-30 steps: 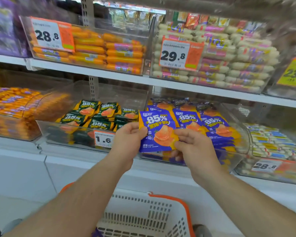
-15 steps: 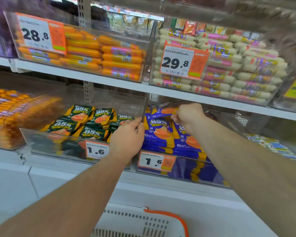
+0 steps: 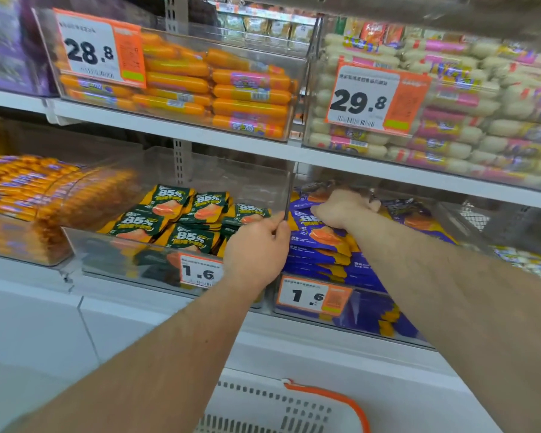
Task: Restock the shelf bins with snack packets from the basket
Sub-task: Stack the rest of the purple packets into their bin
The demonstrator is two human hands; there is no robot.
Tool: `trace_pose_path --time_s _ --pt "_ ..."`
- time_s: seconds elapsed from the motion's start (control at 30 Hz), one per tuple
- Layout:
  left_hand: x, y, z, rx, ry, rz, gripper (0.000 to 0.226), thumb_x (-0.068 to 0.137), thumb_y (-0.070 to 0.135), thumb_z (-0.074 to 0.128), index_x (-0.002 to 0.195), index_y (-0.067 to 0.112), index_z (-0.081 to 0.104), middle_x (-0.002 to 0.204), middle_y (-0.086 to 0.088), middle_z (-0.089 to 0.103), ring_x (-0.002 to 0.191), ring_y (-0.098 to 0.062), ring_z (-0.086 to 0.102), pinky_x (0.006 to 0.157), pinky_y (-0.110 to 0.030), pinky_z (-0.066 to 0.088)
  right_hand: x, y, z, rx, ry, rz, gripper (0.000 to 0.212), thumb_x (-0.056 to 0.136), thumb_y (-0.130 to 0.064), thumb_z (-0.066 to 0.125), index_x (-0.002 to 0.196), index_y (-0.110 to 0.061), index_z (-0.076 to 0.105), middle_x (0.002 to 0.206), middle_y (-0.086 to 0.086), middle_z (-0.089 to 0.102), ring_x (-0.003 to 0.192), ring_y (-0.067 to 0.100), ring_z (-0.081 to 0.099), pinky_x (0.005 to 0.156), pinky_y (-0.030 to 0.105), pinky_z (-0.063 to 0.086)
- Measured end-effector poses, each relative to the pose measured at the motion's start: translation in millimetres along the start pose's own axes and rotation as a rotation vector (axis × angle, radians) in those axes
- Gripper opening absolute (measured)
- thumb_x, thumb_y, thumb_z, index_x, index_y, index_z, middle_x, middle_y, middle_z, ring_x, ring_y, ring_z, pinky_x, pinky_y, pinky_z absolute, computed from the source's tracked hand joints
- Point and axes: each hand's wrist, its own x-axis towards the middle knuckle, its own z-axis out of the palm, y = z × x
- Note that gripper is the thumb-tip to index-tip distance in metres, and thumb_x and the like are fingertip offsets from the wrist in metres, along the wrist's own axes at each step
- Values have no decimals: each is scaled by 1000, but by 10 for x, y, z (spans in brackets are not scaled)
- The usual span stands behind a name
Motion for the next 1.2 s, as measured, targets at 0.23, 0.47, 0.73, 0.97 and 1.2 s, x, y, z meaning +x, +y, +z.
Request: trace_pose_path --time_s 0.23,0.47,0.73,0.97,1.2 --pt "14 -25 24 -16 4 3 42 102 43 38 140 29 51 128 4 64 109 -11 60 80 -33 56 131 2 103 -2 -14 60 48 84 -53 51 120 -23 56 130 6 55 127 33 42 102 48 26" --pt "62 -21 14 -29 -54 -12 43 102 42 38 140 29 51 138 3 56 116 -13 57 85 -26 49 96 19 116 152 -58 22 45 78 -50 48 111 -22 61 112 6 63 105 30 53 92 47 44" --pt "86 -91 -116 -187 4 39 31 93 19 49 114 14 71 106 -7 72 99 -25 64 80 -32 52 -894 -265 84 219 661 -416 31 79 -25 52 102 -16 69 110 8 62 107 35 48 87 39 32" --pt "-867 -831 -318 -155 71 32 27 82 19 50 98 19 72 93 2 70 83 -17 60 71 -31 47 -1802 -562 1178 761 535 -658 23 72 -9 43 76 -4 65 83 12 57 82 30 56 70 37 44" --pt "-1743 -2120 53 3 -425 -512 31 94 15 51 123 20 61 110 3 62 91 -14 56 77 -21 40 -2553 -637 2720 602 -448 -121 19 91 -10 52 104 -5 66 111 12 65 102 28 61 70 30 40"
